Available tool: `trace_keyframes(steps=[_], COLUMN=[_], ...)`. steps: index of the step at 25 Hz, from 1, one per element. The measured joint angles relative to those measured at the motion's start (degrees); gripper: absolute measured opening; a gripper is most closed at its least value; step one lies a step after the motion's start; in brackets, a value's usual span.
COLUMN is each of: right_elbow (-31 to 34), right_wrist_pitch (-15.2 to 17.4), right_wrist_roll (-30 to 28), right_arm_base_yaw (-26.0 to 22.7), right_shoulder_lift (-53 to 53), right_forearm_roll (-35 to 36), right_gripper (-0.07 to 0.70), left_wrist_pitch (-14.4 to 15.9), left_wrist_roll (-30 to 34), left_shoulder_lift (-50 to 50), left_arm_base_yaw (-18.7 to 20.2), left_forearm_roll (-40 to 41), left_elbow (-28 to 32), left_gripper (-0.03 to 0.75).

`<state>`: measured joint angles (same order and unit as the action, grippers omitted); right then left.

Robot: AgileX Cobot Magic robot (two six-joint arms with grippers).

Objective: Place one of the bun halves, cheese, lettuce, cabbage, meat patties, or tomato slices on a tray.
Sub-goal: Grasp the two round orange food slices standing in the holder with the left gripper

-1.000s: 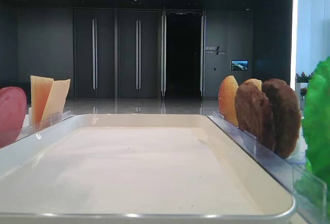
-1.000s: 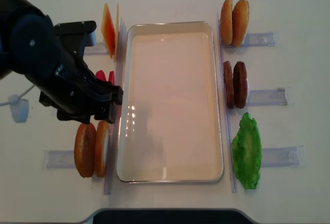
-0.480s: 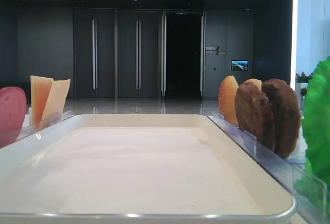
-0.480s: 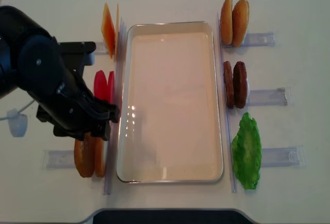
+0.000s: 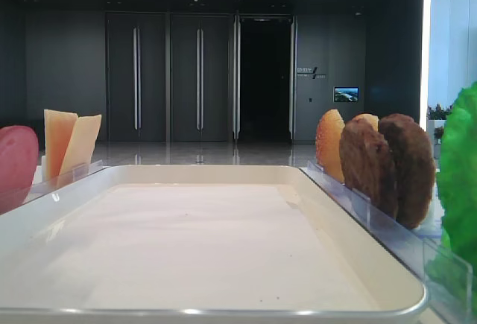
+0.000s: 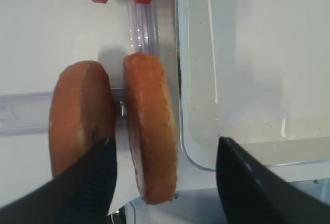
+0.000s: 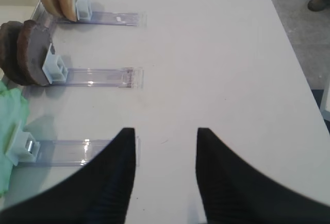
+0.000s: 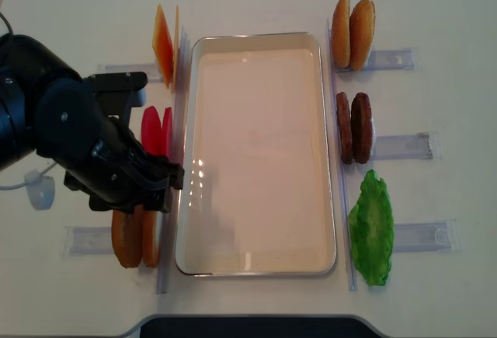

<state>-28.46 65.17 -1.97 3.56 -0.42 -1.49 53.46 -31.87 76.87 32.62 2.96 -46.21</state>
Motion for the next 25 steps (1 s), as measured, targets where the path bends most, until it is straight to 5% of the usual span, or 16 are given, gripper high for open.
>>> trace_keyframes(steps=[20,25], right_elbow=[0.0,0.0], right_wrist_pitch=[0.0,0.0], right_wrist_roll=[0.0,0.0], right_arm_base_yaw=[0.0,0.0], right_shoulder_lift=[0.0,0.0], right_forearm_roll=[0.0,0.0], right_gripper=[0.302,0.302], left_wrist_pitch=[-0.88,-0.65], left_wrist_roll=[0.95,1.0], left_shoulder_lift=[7.73,7.77], left_arm_base_yaw=[0.0,0.0], left_forearm_roll=[-0.16,-0.16], left_elbow=[0.0,0.0], left_gripper=[0.463,0.365])
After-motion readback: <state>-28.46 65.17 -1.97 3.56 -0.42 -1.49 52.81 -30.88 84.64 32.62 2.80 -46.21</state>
